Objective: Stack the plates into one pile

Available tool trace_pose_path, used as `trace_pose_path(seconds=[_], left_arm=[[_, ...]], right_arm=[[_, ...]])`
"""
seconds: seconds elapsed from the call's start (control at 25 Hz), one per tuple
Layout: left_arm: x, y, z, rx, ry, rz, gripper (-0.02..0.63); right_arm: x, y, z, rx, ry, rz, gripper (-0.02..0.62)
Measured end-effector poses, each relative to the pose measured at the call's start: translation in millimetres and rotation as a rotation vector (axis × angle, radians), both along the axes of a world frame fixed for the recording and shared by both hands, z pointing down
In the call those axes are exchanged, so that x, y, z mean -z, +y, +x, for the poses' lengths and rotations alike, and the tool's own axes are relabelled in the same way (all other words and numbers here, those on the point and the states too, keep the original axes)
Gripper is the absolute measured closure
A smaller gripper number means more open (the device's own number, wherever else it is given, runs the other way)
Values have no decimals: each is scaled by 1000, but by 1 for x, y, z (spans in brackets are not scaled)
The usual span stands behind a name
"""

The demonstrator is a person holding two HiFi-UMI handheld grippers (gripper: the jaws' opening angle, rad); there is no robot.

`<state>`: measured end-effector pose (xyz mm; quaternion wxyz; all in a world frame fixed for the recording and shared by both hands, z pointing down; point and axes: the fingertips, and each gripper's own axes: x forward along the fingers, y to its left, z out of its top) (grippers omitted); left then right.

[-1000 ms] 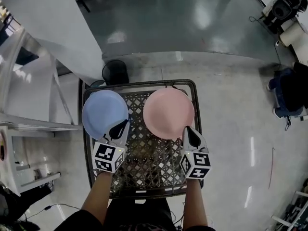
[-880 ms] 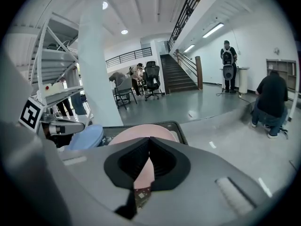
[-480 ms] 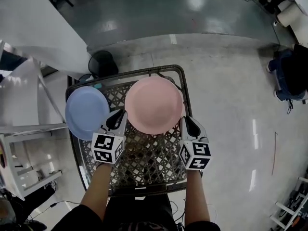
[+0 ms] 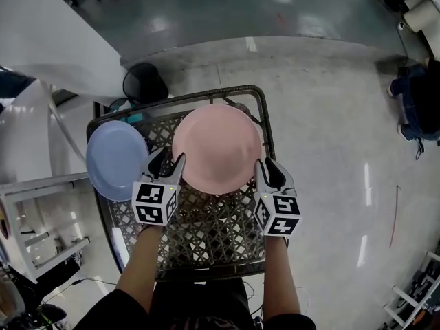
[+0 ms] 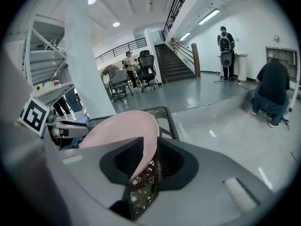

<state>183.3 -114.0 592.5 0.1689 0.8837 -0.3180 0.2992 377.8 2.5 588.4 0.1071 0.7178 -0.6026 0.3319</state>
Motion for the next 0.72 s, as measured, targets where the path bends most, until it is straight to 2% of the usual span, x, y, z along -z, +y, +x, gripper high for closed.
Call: trace_pose_path(seconds=[0.52, 0.72], left_arm=[[-34, 1, 6, 10, -73, -72, 422], [-40, -2, 1, 22, -101, -60, 509]], right_arm=[[-28, -17, 6, 31, -18, -50, 494], [-38, -21, 4, 38, -13, -72, 501]])
